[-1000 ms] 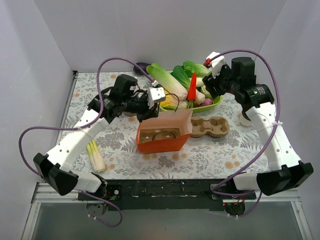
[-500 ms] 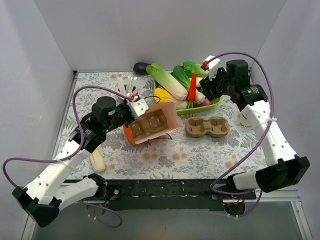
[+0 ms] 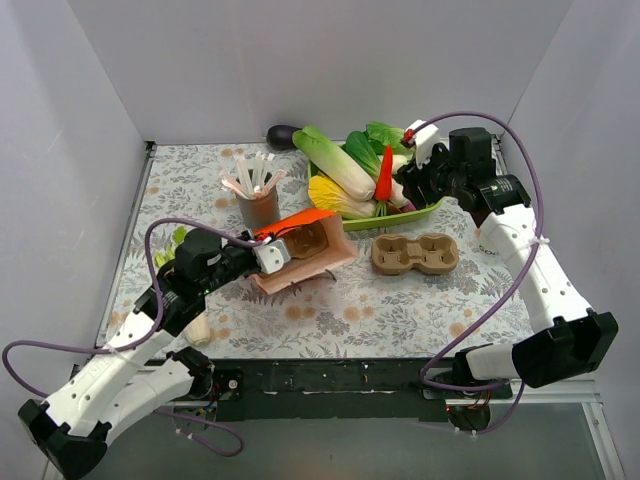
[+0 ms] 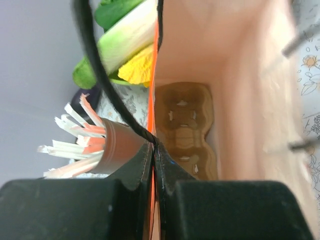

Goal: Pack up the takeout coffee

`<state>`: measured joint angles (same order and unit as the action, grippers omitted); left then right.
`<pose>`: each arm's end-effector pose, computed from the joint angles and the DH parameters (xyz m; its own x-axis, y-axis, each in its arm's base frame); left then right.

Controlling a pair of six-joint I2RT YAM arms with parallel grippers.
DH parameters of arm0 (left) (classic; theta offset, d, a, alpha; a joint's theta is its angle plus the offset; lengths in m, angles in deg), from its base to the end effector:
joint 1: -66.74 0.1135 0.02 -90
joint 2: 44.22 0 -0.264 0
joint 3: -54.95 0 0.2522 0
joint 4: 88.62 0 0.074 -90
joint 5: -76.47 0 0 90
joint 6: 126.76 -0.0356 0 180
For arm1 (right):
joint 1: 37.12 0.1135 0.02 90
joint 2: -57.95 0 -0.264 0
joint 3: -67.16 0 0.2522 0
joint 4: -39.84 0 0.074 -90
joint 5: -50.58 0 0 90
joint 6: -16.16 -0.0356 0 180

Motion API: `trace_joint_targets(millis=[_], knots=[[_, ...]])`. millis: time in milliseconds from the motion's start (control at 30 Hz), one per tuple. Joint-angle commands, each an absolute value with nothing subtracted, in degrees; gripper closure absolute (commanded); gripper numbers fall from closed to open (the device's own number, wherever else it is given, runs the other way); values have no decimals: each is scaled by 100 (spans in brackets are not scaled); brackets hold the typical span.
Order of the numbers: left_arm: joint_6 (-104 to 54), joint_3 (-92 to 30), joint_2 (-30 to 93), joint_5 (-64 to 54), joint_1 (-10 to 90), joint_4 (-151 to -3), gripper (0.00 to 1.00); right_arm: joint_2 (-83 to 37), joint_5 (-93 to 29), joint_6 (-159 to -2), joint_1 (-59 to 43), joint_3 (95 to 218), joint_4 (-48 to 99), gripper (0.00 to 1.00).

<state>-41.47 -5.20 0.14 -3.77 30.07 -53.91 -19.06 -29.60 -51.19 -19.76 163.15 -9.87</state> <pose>0.1385 -0.1106 0.3313 -0.2003 0.2500 -0.9473 0.7361 0.6765 0.0229 0.2778 0.0932 0.3970 -0.2830 -0.4860 -0.8269 -0.5883 0.7688 -0.2506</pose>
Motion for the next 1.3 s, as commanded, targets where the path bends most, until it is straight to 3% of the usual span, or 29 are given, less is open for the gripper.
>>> trace_joint_targets(millis=[0,400,633,967,1000,1033,1067,1100,1167,1267], knots=[[-4282,-478,-343,-184,2974,-5491,100,-1640,-2931,-5134,-1990,16204,-855,34],[-3422,-864,-335,-61,2974,-5464,100,-1658,-2879,-5020,-2034,16388,-1373,30],[-1675,-2637,938,1149,3061,-3946,100,-2026,-2264,-4870,-2051,16994,-2041,29],[-881,-3158,2116,1697,3553,-3082,100,-2616,-1754,-4739,-2886,18006,-3140,29],[-881,-3124,2135,1610,3571,-3152,97,-2633,-1754,-4721,-3069,17997,-3140,29],[-907,-3080,2135,1505,3598,-3335,88,-2651,-1797,-4721,-3184,17988,-3149,29],[-933,-3027,2135,1408,3598,-3433,74,-2660,-1798,-4730,-3298,17997,-3158,29],[-951,-2948,2135,1189,3606,-3504,52,-2703,-1806,-4730,-3560,18014,-3167,29],[-942,-2930,2126,1073,3624,-3662,41,-2747,-1815,-4678,-3903,18049,-3228,28],[-969,-2991,2109,1266,3668,-3715,34,-2835,-1929,-4362,-4415,18120,-3360,25]])
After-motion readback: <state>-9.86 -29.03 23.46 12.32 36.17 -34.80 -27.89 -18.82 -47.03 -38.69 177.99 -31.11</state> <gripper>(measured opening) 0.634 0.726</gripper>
